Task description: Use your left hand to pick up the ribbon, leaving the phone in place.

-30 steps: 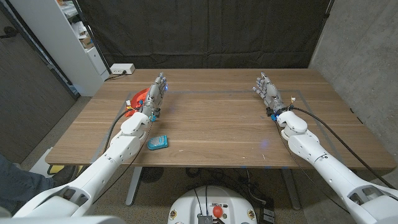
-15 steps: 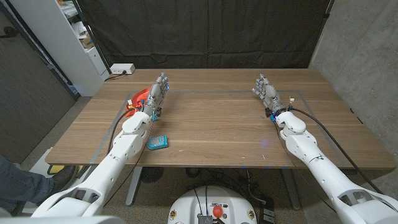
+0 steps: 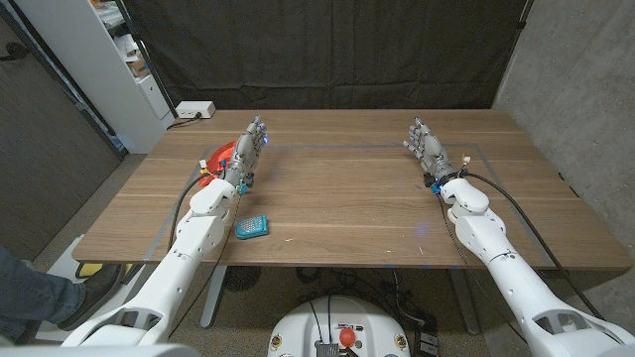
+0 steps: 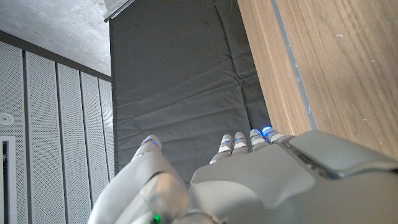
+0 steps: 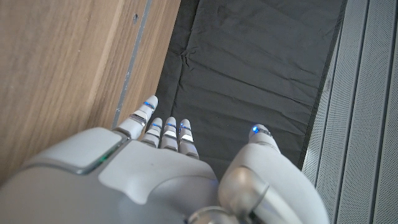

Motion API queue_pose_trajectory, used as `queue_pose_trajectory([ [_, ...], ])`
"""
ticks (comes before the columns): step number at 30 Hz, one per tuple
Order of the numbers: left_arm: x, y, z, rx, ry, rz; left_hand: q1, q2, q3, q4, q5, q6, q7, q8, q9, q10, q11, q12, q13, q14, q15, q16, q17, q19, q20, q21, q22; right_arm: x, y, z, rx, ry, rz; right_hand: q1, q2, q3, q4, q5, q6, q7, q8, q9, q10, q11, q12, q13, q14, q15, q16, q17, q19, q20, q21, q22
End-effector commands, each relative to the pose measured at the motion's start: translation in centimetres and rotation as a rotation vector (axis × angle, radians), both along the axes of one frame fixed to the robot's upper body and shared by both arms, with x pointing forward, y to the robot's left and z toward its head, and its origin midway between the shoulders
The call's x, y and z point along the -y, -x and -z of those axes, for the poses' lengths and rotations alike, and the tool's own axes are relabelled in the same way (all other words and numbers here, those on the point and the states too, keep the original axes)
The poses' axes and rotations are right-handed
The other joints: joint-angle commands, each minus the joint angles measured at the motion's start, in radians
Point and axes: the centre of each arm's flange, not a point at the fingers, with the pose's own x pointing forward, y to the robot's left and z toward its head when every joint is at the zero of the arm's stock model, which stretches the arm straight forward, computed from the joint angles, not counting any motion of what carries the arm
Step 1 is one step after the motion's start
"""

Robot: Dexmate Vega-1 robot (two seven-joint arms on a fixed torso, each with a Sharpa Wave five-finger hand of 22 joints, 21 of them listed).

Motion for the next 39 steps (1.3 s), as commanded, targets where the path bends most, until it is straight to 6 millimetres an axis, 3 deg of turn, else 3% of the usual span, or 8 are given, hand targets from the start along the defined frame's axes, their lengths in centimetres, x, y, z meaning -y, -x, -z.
queue_pose_trajectory([
  [1,-1.4,1.1,0.5,0.002,-0.015,-0.019,0.009,0.002,0.002,-0.003,0.003,0.010,0.006,0.005,0.002,0.004,0.001,0.005,0.000,0.003,0.000,0.004,0.001,-0.019,0.011,-0.001,0.004,-0.2,0.3,0.3,-0.003,0.007,0.003,0.008,0.004,0.006,-0.001,0.004,0.009,-0.002,0.001,0.004,-0.004,0.013,0.000,0.004,-0.008,-0.001,0.001,0.001,0.000,-0.009,-0.002,0.005],
  [27,-4.3,2.6,-0.1,0.033,-0.074,-0.067,0.019,0.014,0.007,-0.012,-0.002,0.027,0.000,0.007,0.002,0.019,-0.005,0.008,-0.004,0.014,-0.002,0.004,0.001,-0.027,0.016,-0.007,0.004,-0.9,-0.4,-0.2,0.001,-0.006,-0.002,0.007,0.008,0.004,-0.001,0.007,0.006,-0.002,-0.002,0.004,-0.007,0.011,-0.002,0.004,-0.012,0.003,0.000,-0.002,-0.003,-0.006,-0.009,0.005],
  [31,-4.9,3.1,-0.3,0.039,-0.105,-0.089,0.023,0.017,0.009,-0.016,-0.003,0.031,0.001,0.007,0.002,0.023,-0.004,0.009,-0.005,0.015,0.000,0.002,0.001,-0.026,-0.002,-0.007,0.004,-1.0,-0.3,-0.1,0.000,-0.011,-0.001,0.006,0.008,0.003,-0.001,0.007,0.007,-0.001,-0.002,0.004,-0.007,0.011,-0.002,0.004,-0.013,0.002,0.000,-0.003,-0.003,-0.006,-0.010,0.005],
  [39,-6.0,4.1,-0.4,0.048,-0.112,-0.107,0.026,0.020,0.010,-0.019,-0.005,0.033,-0.002,0.006,0.002,0.023,-0.008,0.008,-0.006,0.015,-0.006,0.002,0.001,-0.026,-0.005,-0.008,0.004,-1.0,-0.1,0.2,-0.005,-0.011,0.001,0.005,0.009,0.002,-0.001,0.008,0.007,-0.001,-0.003,0.004,-0.007,0.011,-0.003,0.004,-0.012,0.002,0.001,-0.003,-0.004,-0.006,-0.011,0.005],
])
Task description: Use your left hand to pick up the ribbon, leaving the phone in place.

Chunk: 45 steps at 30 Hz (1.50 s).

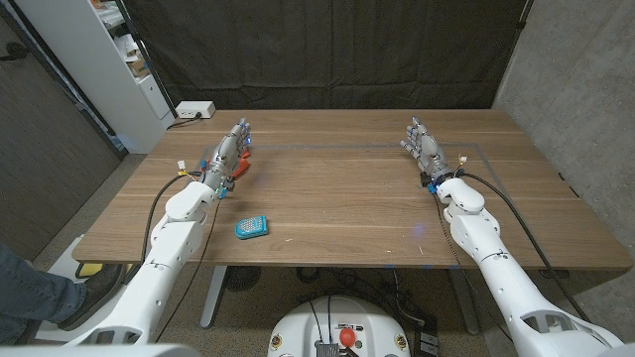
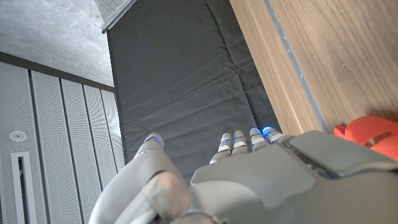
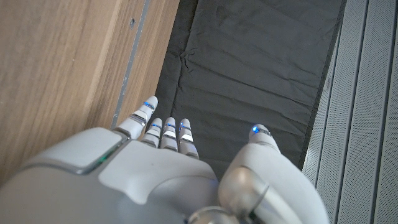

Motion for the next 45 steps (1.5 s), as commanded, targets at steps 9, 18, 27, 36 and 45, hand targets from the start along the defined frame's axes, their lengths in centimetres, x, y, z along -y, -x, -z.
queue_pose_trajectory([
  [9,-2.9,2.5,-0.1,0.024,-0.035,-0.057,0.012,0.006,0.003,-0.008,-0.002,0.012,-0.001,0.005,0.003,0.002,-0.004,0.007,-0.002,0.004,-0.006,0.001,0.001,-0.026,-0.005,-0.003,0.004,-0.2,0.7,0.9,-0.010,-0.009,0.008,0.004,0.010,0.001,-0.001,0.008,0.006,-0.003,-0.003,0.004,0.002,0.007,-0.002,0.005,-0.007,-0.003,0.001,0.000,-0.004,-0.005,-0.002,0.005],
  [18,-3.9,3.4,0.0,0.028,-0.060,-0.098,0.015,0.008,0.004,-0.011,-0.004,0.014,-0.002,0.004,0.003,0.005,-0.005,0.007,-0.002,0.006,-0.007,0.001,0.001,-0.027,-0.003,-0.004,0.004,-0.3,1.0,1.4,-0.010,-0.016,0.010,0.004,0.010,0.000,-0.001,0.009,0.006,-0.003,-0.003,0.004,0.004,0.006,-0.002,0.005,-0.006,-0.002,0.001,-0.001,-0.003,-0.004,-0.003,0.005],
  [27,-4.6,4.2,-0.4,0.046,-0.101,-0.159,0.019,0.010,0.005,-0.015,-0.005,0.015,-0.004,0.003,0.003,0.005,-0.010,0.006,-0.003,0.006,-0.009,0.000,0.001,-0.027,-0.004,-0.004,0.004,-0.5,1.1,1.5,-0.002,-0.020,0.009,0.003,0.010,-0.001,-0.001,0.010,0.005,-0.003,-0.004,0.004,0.004,0.007,-0.002,0.005,-0.007,-0.003,0.001,-0.001,-0.003,-0.004,-0.005,0.005],
  [36,-5.1,5.1,-0.8,0.075,-0.163,-0.253,0.023,0.012,0.007,-0.019,-0.006,0.020,-0.007,0.004,0.003,0.008,-0.015,0.006,-0.003,0.009,-0.013,0.000,0.001,-0.028,-0.006,-0.005,0.004,-0.4,1.2,1.3,0.006,-0.020,0.010,0.002,0.011,-0.002,-0.002,0.011,0.007,-0.004,-0.004,0.004,0.004,0.007,-0.002,0.005,-0.006,-0.002,0.002,-0.002,-0.002,-0.004,-0.006,0.005],
  [45,-5.7,6.0,-0.8,0.100,-0.197,-0.323,0.029,0.015,0.009,-0.025,-0.007,0.028,-0.013,0.006,0.003,0.017,-0.023,0.008,-0.003,0.014,-0.018,0.001,0.001,-0.027,-0.006,-0.005,0.004,-0.3,1.2,1.2,0.006,-0.015,0.012,0.001,0.011,-0.004,-0.002,0.012,0.008,-0.004,-0.004,0.004,0.004,0.007,-0.003,0.005,-0.006,-0.002,0.002,-0.003,-0.001,-0.004,-0.006,0.006],
])
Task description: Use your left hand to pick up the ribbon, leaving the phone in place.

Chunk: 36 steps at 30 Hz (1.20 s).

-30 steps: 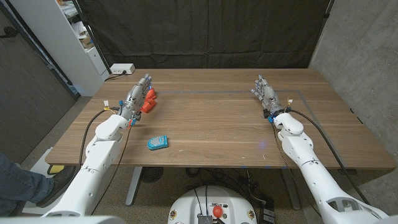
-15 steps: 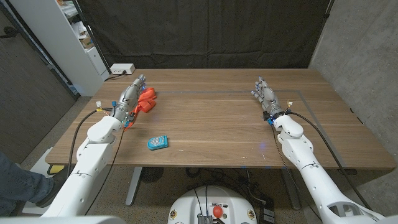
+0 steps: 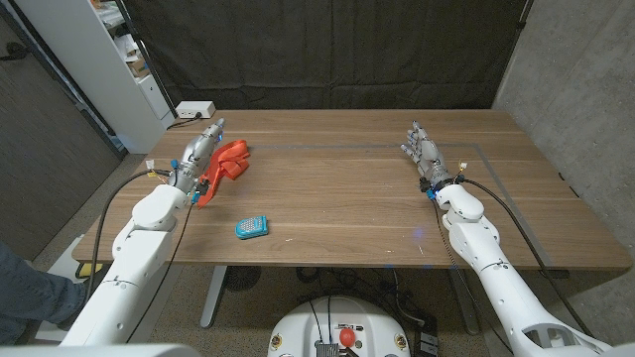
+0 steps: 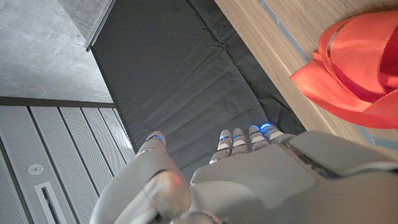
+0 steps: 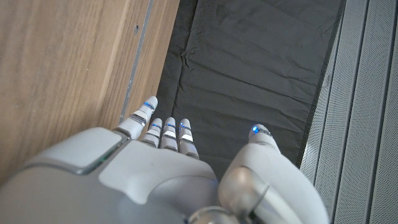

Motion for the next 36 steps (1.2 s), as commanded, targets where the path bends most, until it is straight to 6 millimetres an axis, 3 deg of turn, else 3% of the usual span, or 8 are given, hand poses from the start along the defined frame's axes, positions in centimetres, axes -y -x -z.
queue_pose_trajectory([
  [1,-0.9,1.4,-0.1,0.040,-0.057,-0.102,0.016,0.002,0.004,-0.006,-0.003,0.005,-0.001,0.006,0.003,0.001,-0.008,0.008,0.001,0.001,-0.006,0.001,0.002,-0.027,-0.006,-0.001,0.005,0.1,0.1,-0.1,0.003,0.003,0.002,0.001,0.011,-0.004,-0.002,0.004,0.008,-0.004,-0.004,0.005,0.004,0.007,-0.002,0.005,-0.006,-0.002,0.002,0.001,-0.001,-0.005,-0.002,0.006],
  [36,-2.0,3.8,-1.3,0.136,-0.251,-0.422,0.045,0.014,0.014,-0.032,-0.001,0.044,-0.010,0.012,0.004,0.036,-0.023,0.016,0.001,0.034,-0.016,0.006,0.001,-0.017,-0.001,0.002,0.005,-0.7,-0.7,-0.4,0.012,-0.002,-0.016,-0.001,0.012,-0.008,-0.003,0.007,0.008,-0.004,-0.005,0.005,0.005,0.006,-0.003,0.006,-0.005,-0.001,0.002,-0.001,0.000,-0.002,-0.006,0.006],
])
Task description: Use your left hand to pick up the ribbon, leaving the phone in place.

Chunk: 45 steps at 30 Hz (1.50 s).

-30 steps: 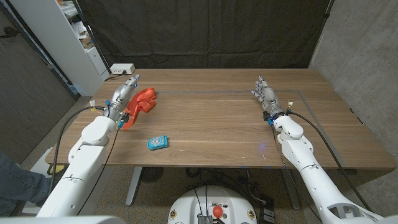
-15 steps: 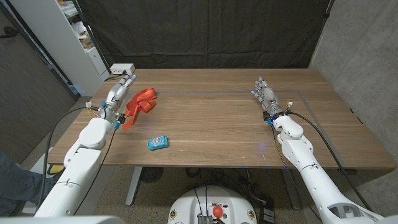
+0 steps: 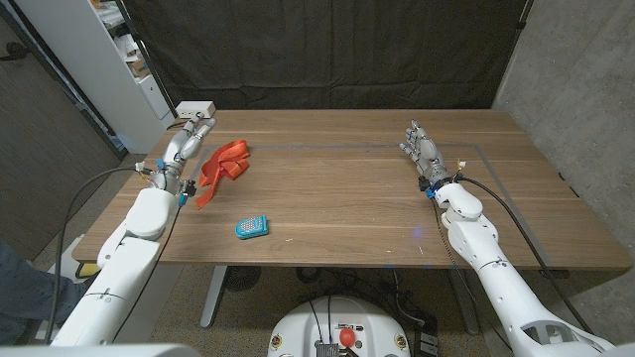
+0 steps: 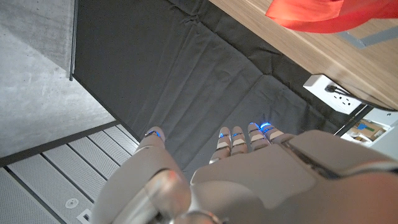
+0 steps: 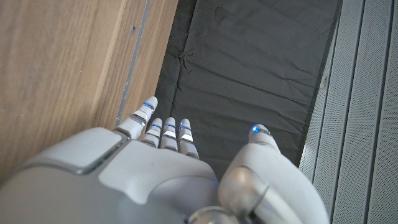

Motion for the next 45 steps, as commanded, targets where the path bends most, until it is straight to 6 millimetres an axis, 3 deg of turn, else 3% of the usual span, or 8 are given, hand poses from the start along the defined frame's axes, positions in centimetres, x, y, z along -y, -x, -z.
queue_pose_trajectory([
  [1,-0.2,0.6,-0.7,0.016,-0.096,-0.131,0.014,0.001,0.005,-0.009,-0.001,0.008,0.002,0.005,0.004,0.006,-0.004,0.005,0.001,0.007,0.000,0.006,0.004,-0.016,-0.001,0.002,0.005,-0.4,-0.4,-0.1,0.004,-0.006,-0.007,-0.001,0.012,-0.004,0.001,0.007,0.008,-0.005,-0.005,0.005,0.005,0.006,-0.003,0.006,-0.005,0.000,0.003,-0.001,0.000,-0.002,-0.002,0.006],
  [22,-0.3,0.9,-2.0,-0.031,-0.278,-0.314,0.031,0.007,0.011,-0.025,0.002,0.027,-0.003,0.006,0.004,0.026,-0.011,0.009,0.001,0.027,-0.008,0.009,0.004,-0.005,0.006,0.004,0.005,-0.4,-0.7,-0.2,0.000,-0.006,-0.007,-0.002,0.013,-0.006,0.000,0.009,0.010,-0.006,-0.004,0.005,0.007,0.007,-0.003,0.006,-0.005,-0.001,0.003,-0.002,0.001,0.000,-0.003,0.006],
  [30,-0.1,1.1,-2.5,-0.034,-0.353,-0.389,0.044,0.008,0.015,-0.037,0.003,0.047,-0.007,0.010,0.005,0.044,-0.017,0.013,0.002,0.042,-0.010,0.011,0.004,0.010,0.025,0.008,0.005,-0.3,-0.7,0.0,-0.003,-0.010,-0.006,-0.002,0.013,-0.007,-0.001,0.009,0.011,-0.006,-0.004,0.005,0.010,0.008,-0.002,0.006,-0.002,0.000,0.004,-0.003,0.001,-0.001,-0.003,0.006],
  [45,0.2,1.3,-2.7,-0.081,-0.422,-0.495,0.064,-0.002,0.017,-0.061,0.004,0.055,-0.004,0.007,0.006,0.059,0.002,0.014,0.004,0.067,0.004,0.012,0.004,0.031,0.061,0.012,0.006,-0.1,-0.2,0.7,-0.010,-0.021,-0.004,-0.003,0.014,-0.008,-0.001,0.011,0.013,-0.006,-0.004,0.005,0.010,0.007,-0.002,0.006,-0.001,0.000,0.004,-0.003,0.004,0.000,-0.003,0.006],
])
